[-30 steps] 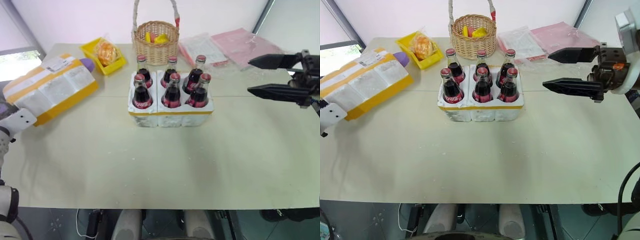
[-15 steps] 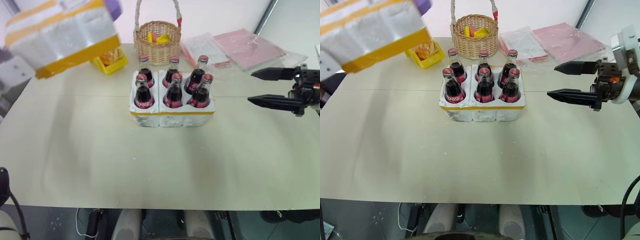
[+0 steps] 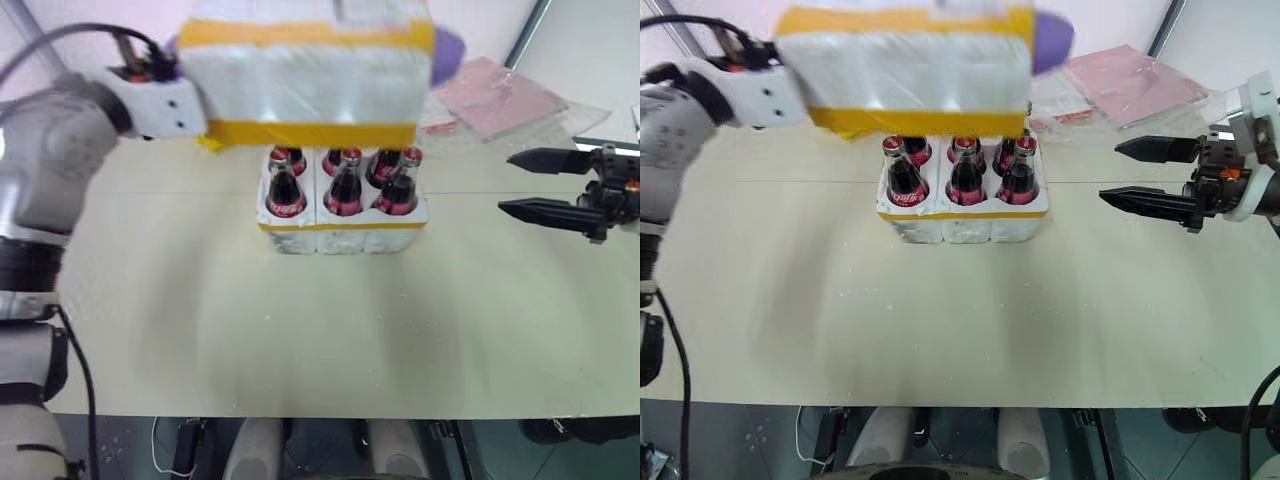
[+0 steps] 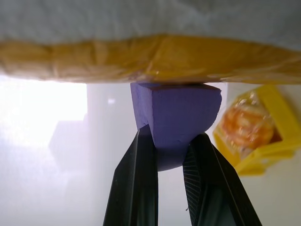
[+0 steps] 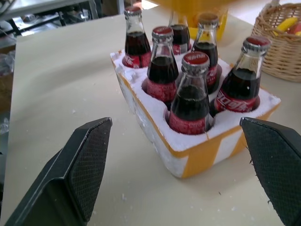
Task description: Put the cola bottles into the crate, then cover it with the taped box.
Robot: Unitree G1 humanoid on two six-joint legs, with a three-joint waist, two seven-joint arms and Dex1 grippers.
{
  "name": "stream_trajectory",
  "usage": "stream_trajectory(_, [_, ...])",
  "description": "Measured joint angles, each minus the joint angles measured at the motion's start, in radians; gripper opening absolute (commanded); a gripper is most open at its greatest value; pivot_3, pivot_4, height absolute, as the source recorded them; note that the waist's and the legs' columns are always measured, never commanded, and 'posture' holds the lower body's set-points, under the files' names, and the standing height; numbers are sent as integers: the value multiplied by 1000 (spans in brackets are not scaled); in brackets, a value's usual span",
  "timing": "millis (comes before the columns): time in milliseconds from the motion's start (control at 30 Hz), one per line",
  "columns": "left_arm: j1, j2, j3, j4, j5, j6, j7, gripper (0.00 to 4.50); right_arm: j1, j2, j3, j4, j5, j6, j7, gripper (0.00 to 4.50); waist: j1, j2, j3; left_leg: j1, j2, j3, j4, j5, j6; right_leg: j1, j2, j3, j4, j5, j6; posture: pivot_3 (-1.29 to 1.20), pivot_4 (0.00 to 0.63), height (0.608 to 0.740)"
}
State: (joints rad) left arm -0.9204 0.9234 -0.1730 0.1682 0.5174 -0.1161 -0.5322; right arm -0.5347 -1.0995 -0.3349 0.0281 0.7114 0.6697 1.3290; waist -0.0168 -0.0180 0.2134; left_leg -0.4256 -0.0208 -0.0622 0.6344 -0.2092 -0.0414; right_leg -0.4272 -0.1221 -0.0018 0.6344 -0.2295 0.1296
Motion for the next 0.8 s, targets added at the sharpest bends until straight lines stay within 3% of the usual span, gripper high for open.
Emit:
stream_trajectory(367, [43,-68,-41,-179,166,133,-66,360,16,19,-21,-17,28,11,-58,4500,7,0,0,0,0,-1,1,0,0,1,1,1,0,0,0,0,150,738])
stream_trajectory(800, [-32,-17,-38,-163,169,115,-149,360,16,40,-24,-27,39,14,-106,4500,1,0,0,0,0,-1,1,0,0,1,1,1,0,0,0,0,150,738])
